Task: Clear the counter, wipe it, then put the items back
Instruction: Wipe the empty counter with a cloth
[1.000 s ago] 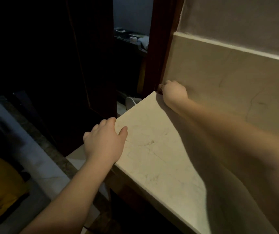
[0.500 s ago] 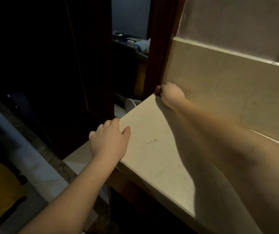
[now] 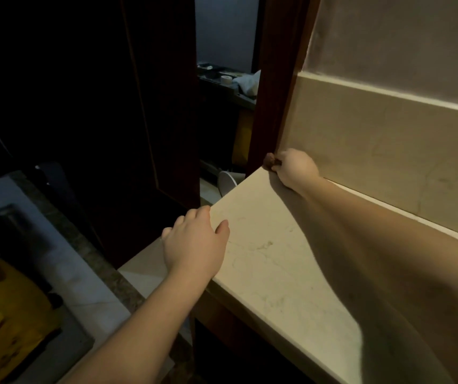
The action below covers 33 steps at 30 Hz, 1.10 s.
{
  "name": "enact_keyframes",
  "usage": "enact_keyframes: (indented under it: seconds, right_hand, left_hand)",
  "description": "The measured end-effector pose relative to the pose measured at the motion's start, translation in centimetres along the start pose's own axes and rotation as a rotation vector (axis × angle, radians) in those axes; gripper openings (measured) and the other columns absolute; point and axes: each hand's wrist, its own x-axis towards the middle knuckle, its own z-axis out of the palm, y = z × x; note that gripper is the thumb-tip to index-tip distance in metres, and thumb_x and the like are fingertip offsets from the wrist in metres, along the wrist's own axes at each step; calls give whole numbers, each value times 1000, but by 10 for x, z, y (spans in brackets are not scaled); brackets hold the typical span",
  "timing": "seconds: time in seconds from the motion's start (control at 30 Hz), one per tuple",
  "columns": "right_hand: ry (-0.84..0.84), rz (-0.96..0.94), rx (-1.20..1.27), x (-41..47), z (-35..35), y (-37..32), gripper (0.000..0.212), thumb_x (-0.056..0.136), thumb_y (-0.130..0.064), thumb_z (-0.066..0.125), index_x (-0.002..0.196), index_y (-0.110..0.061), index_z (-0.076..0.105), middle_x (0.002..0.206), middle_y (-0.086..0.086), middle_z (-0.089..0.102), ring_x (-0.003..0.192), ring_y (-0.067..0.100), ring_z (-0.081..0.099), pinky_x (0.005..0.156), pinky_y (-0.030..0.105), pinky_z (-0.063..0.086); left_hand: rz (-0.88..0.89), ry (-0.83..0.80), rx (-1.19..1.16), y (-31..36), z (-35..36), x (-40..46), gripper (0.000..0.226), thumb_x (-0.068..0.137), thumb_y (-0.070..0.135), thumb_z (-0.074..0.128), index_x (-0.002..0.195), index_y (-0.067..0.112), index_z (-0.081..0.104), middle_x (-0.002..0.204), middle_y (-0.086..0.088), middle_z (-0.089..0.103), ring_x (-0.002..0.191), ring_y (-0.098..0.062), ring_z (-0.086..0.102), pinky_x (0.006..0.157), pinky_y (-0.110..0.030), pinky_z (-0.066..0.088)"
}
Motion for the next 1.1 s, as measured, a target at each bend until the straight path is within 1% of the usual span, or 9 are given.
enact_keyframes:
  seconds: [0.17,0.33,0.4,0.53,0.6,0.73,0.97,1.03,1.1]
  right_hand:
    - [-44,-259,-43,-23,3,-3,21,91,-27,56,103,-14,67,101,9,60,95,29,56,69,31,36]
    - [-9,-53,-40,4,-1,8,22,92,-28,53,103,-15,67,102,10,61,97,31,58,75,36,46]
    - [6,-95,-3,-1,0,-8,23,92,-28,54,103,-14,68,101,10,59,97,31,57,74,35,43]
    - [-63,-339,23,-36,-2,-19,22,92,-27,57,103,-13,69,99,9,59,96,25,54,71,28,31]
    - [-60,-322,20,-36,-6,-7,20,91,-26,58,102,-13,69,99,8,61,96,24,55,70,27,31]
    - [-40,-112,-2,-3,-3,3,26,94,-28,52,107,-14,68,105,12,60,100,31,57,77,34,42]
    - [-80,-393,106,-58,-7,-20,19,92,-27,58,99,-15,70,92,3,57,88,20,51,72,29,33]
    - [-83,-372,64,-58,-11,-13,18,92,-27,58,97,-13,69,92,1,56,88,19,52,69,26,28]
    - [-59,-249,10,-36,-10,-5,20,92,-26,57,95,-10,68,95,6,59,93,23,55,67,28,27]
  left_hand:
    - [-3,5,-3,0,0,1,49,98,50,33,137,24,45,131,5,54,117,-17,49,93,-37,35]
    - [-8,-6,-4,3,-2,-2,47,99,48,32,138,25,44,132,5,53,119,-17,48,94,-37,34]
    - [-6,1,-4,3,-2,-2,46,99,46,32,138,24,45,130,5,55,116,-17,49,93,-36,35]
    - [-6,16,10,3,-1,-2,44,101,40,30,139,24,44,129,5,55,113,-17,51,90,-36,36]
    - [-12,18,1,2,0,-2,43,101,38,30,139,23,44,130,4,55,114,-17,51,91,-36,36]
    - [-11,22,-9,2,0,-3,42,101,35,29,138,22,45,129,4,56,113,-18,51,91,-37,36]
    - [-17,16,-7,3,-3,-3,41,102,33,29,137,20,46,128,3,56,113,-18,51,91,-37,36]
    - [-11,5,-3,3,-3,-3,41,102,33,29,137,20,45,129,3,55,113,-18,51,90,-37,36]
    - [-16,-13,-7,3,-4,-4,41,102,33,28,136,20,45,129,2,55,114,-19,50,91,-38,35]
